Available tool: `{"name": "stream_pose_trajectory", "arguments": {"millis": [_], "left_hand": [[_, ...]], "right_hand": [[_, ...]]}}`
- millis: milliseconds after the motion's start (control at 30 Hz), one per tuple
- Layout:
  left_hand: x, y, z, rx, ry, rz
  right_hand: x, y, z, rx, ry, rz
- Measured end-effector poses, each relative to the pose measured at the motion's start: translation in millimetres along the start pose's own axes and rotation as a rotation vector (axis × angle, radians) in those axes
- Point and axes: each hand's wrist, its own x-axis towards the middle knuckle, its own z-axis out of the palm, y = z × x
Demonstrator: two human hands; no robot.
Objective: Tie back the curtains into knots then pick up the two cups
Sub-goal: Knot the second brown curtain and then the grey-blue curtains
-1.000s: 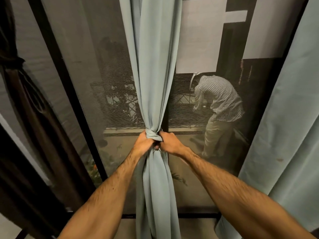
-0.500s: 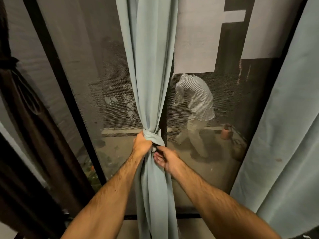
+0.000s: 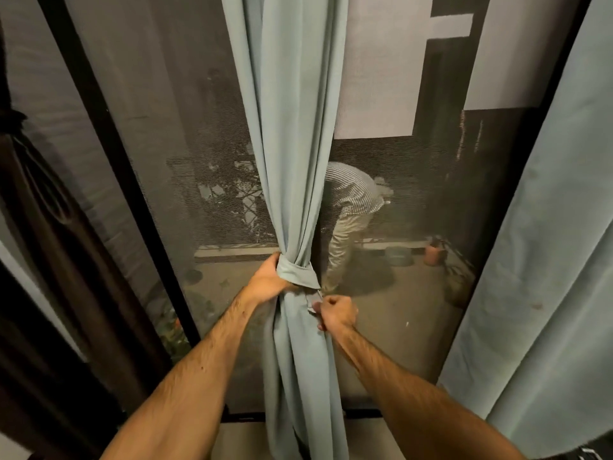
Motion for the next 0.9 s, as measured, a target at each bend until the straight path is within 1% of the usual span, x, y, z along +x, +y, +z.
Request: {"name": "stream_pose_trajectory", "arguments": {"millis": [67,133,200,300,367,467,533,567,633,733,800,900], "left_hand": [[3,-5,-6,0.078,-0.05,-0.018],[4,-8,-2,0.093,-0.065,-0.012],[4,-9,6,0.097,-0.062,-0.002],[3,-16,15,0.194,-0.021,0.048],[1,-15,16,0.312,0.017,0.115],[0,-11,8,0.502,-0.01,0.261],[1,-9,0,0.706,-0.008,0.245],[1,-7,-3,0.805,0.023,0.204],[-2,0,-10,0.927,0.125,0.228],[-9,20,-21,0.975,0.299,0.421],[-12,36,-25,1.014,0.358,0.516],[-13,57,-17,1.059,0.418,0.601]], "right_hand": [[2,14,-2,-0.109,0.017,-0.088],[2,21,-2,-0.15,0.013,-0.119],[2,19,-3,-0.204,0.001,-0.144],[0,5,-13,-0.425,-0.007,-0.244],[-2,-12,-25,-0.625,-0.059,-0.37],[0,-35,-41,-0.914,-0.089,-0.66],[6,-47,-50,-1.042,-0.049,-0.819],[9,-52,-53,-1.088,-0.018,-0.883],[13,-64,-61,-1.139,0.067,-0.971],[10,-84,-80,-1.153,0.161,-1.006],[5,-96,-96,-1.14,0.224,-1.01],[-3,-107,-125,-1.135,0.32,-0.976]]}}
